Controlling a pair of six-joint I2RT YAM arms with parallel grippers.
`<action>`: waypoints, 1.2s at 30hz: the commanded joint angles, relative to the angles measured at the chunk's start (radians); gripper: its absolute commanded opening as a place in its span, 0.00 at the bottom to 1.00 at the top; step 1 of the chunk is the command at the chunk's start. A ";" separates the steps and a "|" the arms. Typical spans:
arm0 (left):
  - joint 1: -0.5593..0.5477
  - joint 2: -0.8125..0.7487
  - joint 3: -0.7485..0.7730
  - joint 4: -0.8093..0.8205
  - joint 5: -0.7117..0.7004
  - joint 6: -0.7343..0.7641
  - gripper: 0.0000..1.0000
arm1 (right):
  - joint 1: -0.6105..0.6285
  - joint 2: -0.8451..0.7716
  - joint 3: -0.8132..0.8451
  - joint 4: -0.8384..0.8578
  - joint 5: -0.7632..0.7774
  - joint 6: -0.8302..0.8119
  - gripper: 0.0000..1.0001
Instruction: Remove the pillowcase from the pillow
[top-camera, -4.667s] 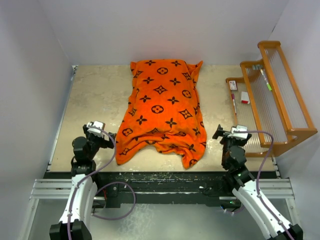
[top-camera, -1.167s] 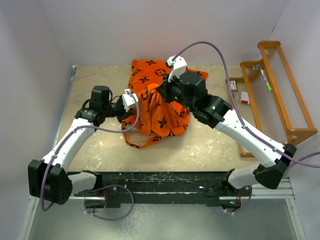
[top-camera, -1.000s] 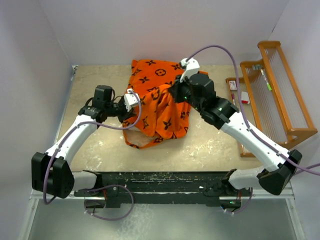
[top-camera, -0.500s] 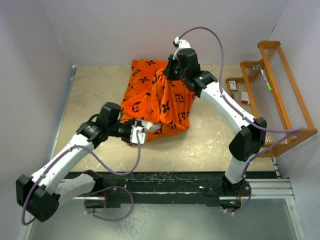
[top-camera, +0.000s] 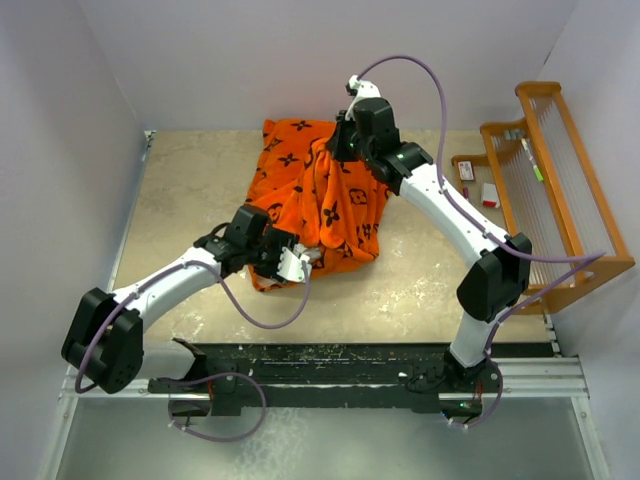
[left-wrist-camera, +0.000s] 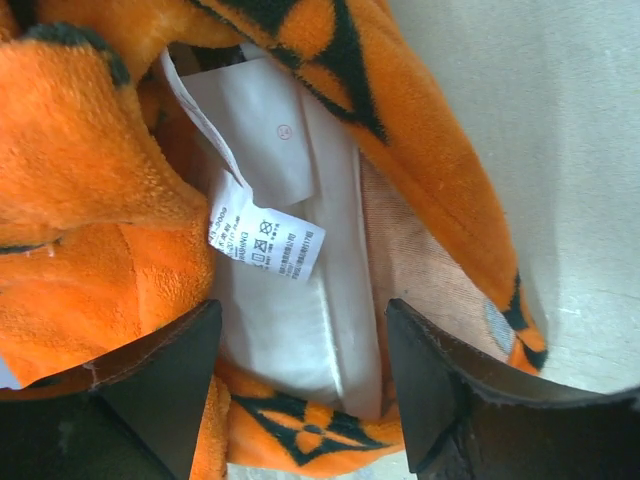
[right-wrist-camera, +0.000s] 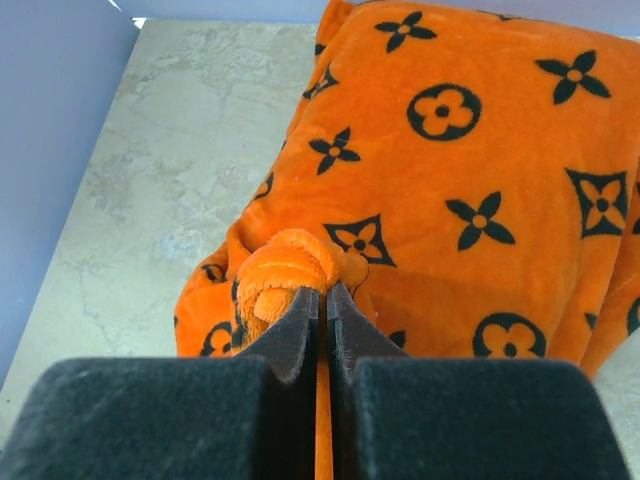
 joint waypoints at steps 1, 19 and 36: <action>-0.002 0.008 -0.022 0.075 -0.025 0.048 0.75 | -0.013 -0.061 0.015 0.079 -0.011 -0.014 0.00; -0.002 0.197 -0.044 0.359 -0.259 -0.032 0.65 | -0.025 -0.071 0.065 0.057 -0.051 -0.019 0.00; -0.002 -0.091 0.455 -0.078 -0.190 -0.349 0.00 | -0.029 -0.114 -0.007 0.036 0.068 -0.081 0.00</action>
